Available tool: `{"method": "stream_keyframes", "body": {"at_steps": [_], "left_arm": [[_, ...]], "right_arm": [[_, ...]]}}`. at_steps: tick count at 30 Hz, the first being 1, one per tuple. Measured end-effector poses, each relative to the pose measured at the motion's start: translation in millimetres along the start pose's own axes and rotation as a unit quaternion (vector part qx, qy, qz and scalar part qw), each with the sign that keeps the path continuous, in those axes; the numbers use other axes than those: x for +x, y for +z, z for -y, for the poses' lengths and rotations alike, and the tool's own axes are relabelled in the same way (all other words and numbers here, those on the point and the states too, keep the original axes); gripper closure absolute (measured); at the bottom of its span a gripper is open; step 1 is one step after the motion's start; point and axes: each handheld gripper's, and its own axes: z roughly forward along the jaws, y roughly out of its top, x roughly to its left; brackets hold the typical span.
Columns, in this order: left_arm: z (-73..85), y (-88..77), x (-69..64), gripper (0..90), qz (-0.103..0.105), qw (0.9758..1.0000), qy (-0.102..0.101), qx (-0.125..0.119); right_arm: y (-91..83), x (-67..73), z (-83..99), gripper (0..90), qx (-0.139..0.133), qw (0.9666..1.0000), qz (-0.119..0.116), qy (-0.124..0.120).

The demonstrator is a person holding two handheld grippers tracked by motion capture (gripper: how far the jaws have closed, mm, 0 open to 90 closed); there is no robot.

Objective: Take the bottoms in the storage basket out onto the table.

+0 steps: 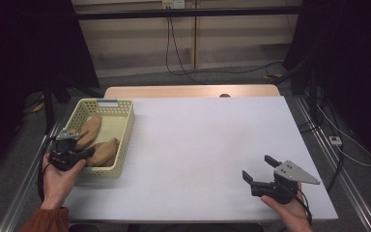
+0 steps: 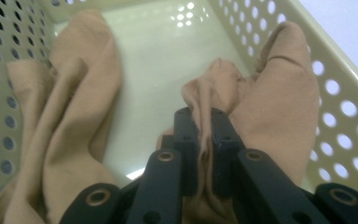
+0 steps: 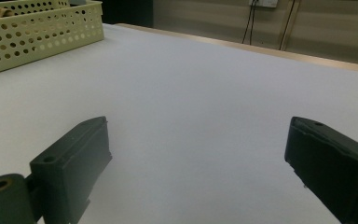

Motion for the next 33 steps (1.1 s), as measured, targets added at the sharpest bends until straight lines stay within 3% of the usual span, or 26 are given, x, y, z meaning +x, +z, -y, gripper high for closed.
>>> {"method": "stream_keyframes", "body": {"at_steps": [5, 8, 11, 17, 20, 22, 26, 27, 28, 33], "left_arm": [[-7.1, 2.7, 5.0, 84.7, -0.007, 1.0000, -0.006, -0.003], [-9.3, 4.0, 10.8, 84.7, -0.014, 0.9996, -0.011, -0.020], [-11.7, 7.9, 15.5, 84.8, -0.014, 0.9993, -0.026, -0.023], [-26.0, 13.5, 18.6, 85.1, -0.035, 0.9990, -0.020, -0.019], [-32.8, 17.6, 23.1, 85.1, -0.040, 0.9985, -0.030, -0.024], [-35.9, 22.5, 25.5, 85.1, -0.054, 0.9981, -0.025, -0.016], [-37.9, 35.8, 34.4, 84.9, -0.057, 0.9975, -0.038, 0.018], [-38.9, 37.7, 35.7, 84.6, -0.059, 0.9972, -0.044, 0.018], [-40.4, 38.3, 37.8, 84.2, -0.051, 0.9974, -0.043, 0.025], [-44.0, 48.0, 42.1, 71.4, -0.070, 0.9959, -0.026, 0.051]], "right_arm": [[0.2, -0.2, 0.1, 6.7, 0.001, 1.0000, 0.000, 0.000], [0.4, -0.4, 0.1, 6.7, 0.001, 1.0000, 0.000, 0.001], [0.7, -0.2, 0.0, 6.7, 0.000, 1.0000, -0.002, 0.000], [1.3, -0.2, 0.0, 6.7, 0.002, 1.0000, -0.002, 0.002], [1.4, -0.1, 0.0, 6.7, 0.002, 1.0000, -0.002, 0.001], [1.2, -0.3, 0.1, 6.7, 0.002, 1.0000, -0.003, 0.001], [0.9, -0.5, 0.1, 6.7, 0.000, 1.0000, -0.005, 0.001], [0.7, -0.2, 0.0, 6.7, -0.001, 1.0000, -0.006, 0.001], [0.6, 0.0, 0.0, 6.7, 0.000, 1.0000, -0.006, 0.000], [0.8, 0.4, 0.0, 6.7, 0.000, 1.0000, -0.008, 0.000]]}}
